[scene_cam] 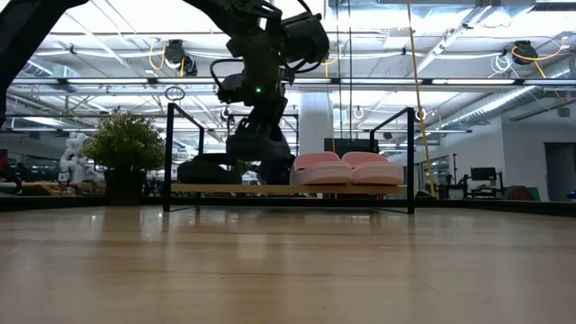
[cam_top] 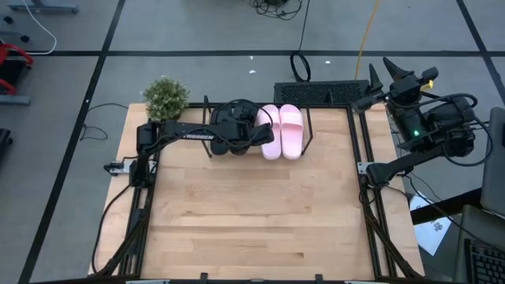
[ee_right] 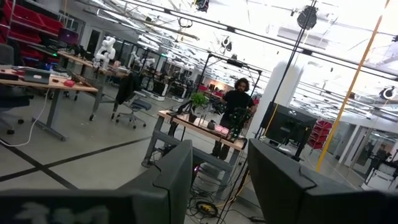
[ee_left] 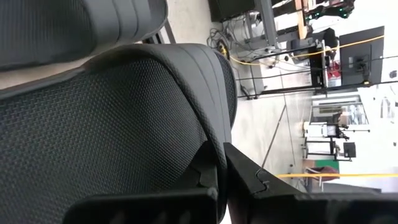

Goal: Pick and place slides into the shelf
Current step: Put the black slide on the shelf

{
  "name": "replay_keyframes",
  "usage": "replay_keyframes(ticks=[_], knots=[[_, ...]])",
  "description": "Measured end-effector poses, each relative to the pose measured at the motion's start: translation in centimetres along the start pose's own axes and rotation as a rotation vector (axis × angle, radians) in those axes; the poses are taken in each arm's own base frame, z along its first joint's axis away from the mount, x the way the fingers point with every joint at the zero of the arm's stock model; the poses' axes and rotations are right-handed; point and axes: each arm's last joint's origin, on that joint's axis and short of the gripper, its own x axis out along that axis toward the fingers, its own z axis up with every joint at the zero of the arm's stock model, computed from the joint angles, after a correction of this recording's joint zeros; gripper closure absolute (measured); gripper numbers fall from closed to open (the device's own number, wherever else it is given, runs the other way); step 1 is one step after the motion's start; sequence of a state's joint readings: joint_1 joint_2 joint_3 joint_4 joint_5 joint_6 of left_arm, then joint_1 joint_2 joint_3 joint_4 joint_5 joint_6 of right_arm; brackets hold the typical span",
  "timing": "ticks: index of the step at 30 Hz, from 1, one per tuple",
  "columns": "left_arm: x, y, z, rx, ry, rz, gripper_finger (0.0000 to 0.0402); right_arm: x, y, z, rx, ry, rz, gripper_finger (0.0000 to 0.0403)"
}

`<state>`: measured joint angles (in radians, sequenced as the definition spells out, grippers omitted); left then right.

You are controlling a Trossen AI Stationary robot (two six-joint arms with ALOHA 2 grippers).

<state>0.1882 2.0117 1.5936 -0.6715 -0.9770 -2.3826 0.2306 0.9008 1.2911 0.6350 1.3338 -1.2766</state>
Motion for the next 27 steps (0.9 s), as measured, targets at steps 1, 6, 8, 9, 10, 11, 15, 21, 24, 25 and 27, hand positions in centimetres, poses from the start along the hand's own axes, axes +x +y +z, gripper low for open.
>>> replay_keyframes(ticks=[1, 6, 8, 9, 10, 11, 15, 21, 24, 25, 27], knots=[[0.0, 0.0, 0.0, -0.004, 0.004, 0.003, 0.0401, 0.0, 0.0, 0.0, 0.001, 0.0, 0.0, 0.0257], [0.4, 0.3, -0.4, -0.02, 0.014, 0.001, 0.0401, 0.0, -0.1, 0.0, 0.002, 0.0, 0.0, 0.0257], [0.6, 0.4, -0.7, -0.03, 0.014, -0.008, 0.0401, 0.0, -0.2, 0.0, 0.004, 0.0, -0.001, 0.0257], [0.7, 0.6, -0.8, -0.026, 0.013, -0.004, 0.0401, 0.0, -0.2, 0.0, 0.004, 0.0, -0.001, 0.0257], [0.8, 0.7, -0.8, -0.017, 0.008, 0.0, 0.0401, 0.0, -0.2, 0.0, 0.001, 0.0, 0.0, 0.0257], [0.9, 0.9, -0.8, -0.013, 0.005, 0.003, 0.0401, 0.0, -0.3, -0.1, -0.004, 0.0, 0.001, 0.0257], [1.1, 1.0, -0.9, -0.013, 0.0, 0.003, 0.0401, -0.1, -0.5, -0.1, -0.009, 0.001, 0.003, 0.0257], [1.5, 1.0, -0.6, 0.002, -0.014, 0.015, 0.0401, -0.1, -0.9, -0.2, -0.001, 0.0, 0.001, 0.0257], [1.5, 1.0, -0.6, 0.009, -0.017, 0.019, 0.0401, -0.1, -0.9, -0.2, 0.001, 0.0, 0.0, 0.0257], [1.4, 1.0, -0.6, 0.011, -0.017, 0.02, 0.0401, -0.1, -0.9, -0.2, 0.001, 0.0, 0.0, 0.0257], [1.4, 1.1, -0.5, 0.015, -0.017, 0.023, 0.0401, -0.1, -1.0, -0.2, 0.002, 0.0, 0.0, 0.0257]])
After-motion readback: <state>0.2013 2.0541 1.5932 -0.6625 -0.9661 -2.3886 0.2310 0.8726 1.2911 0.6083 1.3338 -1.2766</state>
